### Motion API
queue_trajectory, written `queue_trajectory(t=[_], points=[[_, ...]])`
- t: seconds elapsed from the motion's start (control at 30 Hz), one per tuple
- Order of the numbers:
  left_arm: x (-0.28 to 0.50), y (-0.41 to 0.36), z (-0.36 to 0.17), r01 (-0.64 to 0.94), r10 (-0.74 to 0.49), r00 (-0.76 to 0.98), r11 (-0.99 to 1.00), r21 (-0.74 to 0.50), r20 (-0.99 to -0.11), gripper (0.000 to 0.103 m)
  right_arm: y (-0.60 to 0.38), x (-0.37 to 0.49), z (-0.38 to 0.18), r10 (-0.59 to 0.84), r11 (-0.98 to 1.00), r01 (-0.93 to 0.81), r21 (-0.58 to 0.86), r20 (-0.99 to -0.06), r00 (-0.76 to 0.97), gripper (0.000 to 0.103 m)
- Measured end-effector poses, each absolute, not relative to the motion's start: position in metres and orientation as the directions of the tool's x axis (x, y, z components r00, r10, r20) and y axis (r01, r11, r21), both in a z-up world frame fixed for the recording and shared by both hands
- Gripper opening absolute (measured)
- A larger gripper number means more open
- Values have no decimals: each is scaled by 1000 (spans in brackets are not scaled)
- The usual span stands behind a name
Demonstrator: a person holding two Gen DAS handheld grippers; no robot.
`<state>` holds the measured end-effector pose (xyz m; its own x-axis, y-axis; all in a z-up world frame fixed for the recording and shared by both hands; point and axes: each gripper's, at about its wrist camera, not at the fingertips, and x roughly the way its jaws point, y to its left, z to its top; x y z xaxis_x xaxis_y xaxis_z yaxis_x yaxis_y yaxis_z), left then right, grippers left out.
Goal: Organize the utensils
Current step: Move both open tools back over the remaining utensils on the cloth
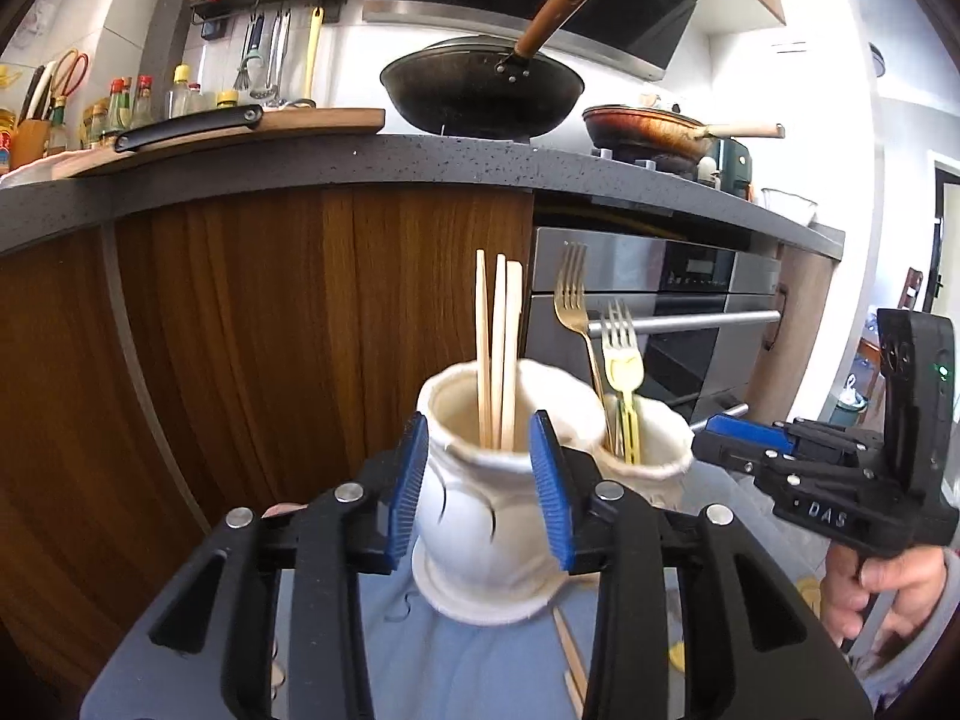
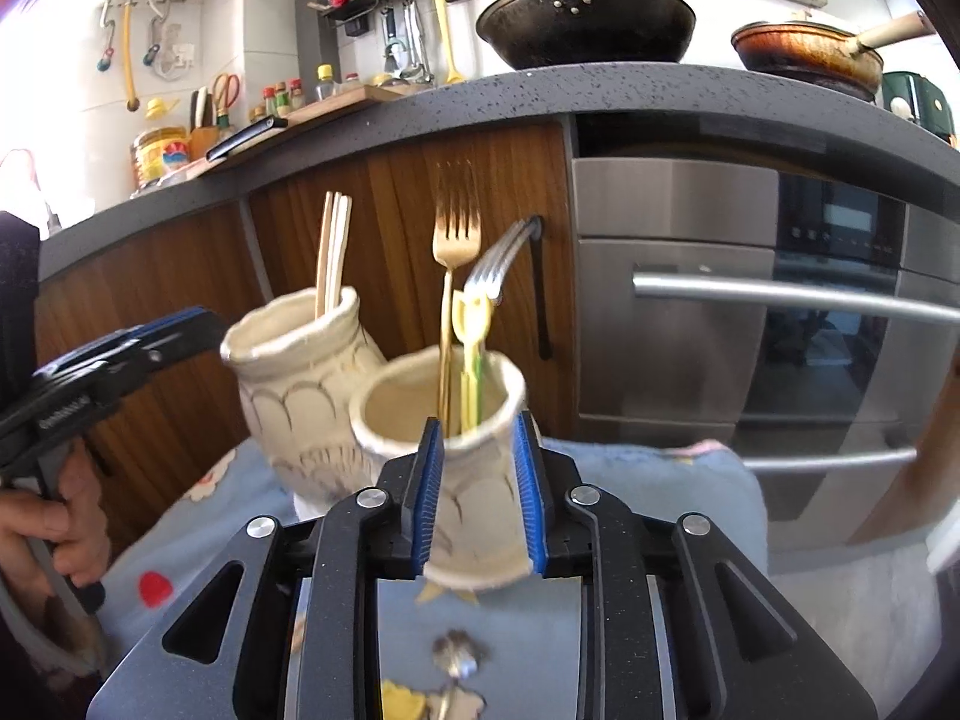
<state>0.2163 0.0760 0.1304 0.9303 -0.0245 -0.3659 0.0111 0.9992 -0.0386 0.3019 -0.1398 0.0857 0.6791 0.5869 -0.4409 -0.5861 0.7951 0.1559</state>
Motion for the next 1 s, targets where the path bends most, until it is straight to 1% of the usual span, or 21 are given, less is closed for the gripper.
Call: queue_trajectory(t=[0.07,0.17,0.27,0.4,0.53,0.7,0.83,0.93,1.0], points=[[206,76,126,13,-24,928,999,-34,-371,41,-146,295,81,582,798,-583,155,-454,675,29],[196,77,115,15,-33,912,999,-46,-410,41,-152,283,72,573,799,-582,152,-486,659,29],[187,75,95,-1,-20,876,999,-43,-481,41,-155,271,64,565,798,-586,143,-517,643,29],[178,69,66,12,-41,815,998,-54,-578,41,-157,255,51,557,793,-593,142,-564,610,29],[167,57,42,55,-78,759,997,-56,-646,41,-160,240,42,553,788,-599,145,-594,584,29],[150,46,25,82,-116,720,993,-82,-684,40,-163,224,33,563,780,-600,176,-614,553,29],[146,39,17,98,-124,699,992,-78,-704,38,-159,217,29,577,767,-610,197,-628,522,29],[147,35,15,106,-128,687,991,-75,-715,34,-155,212,25,591,753,-621,217,-638,494,29],[148,32,14,114,-125,682,991,-64,-721,33,-151,210,22,594,746,-628,223,-648,477,29]])
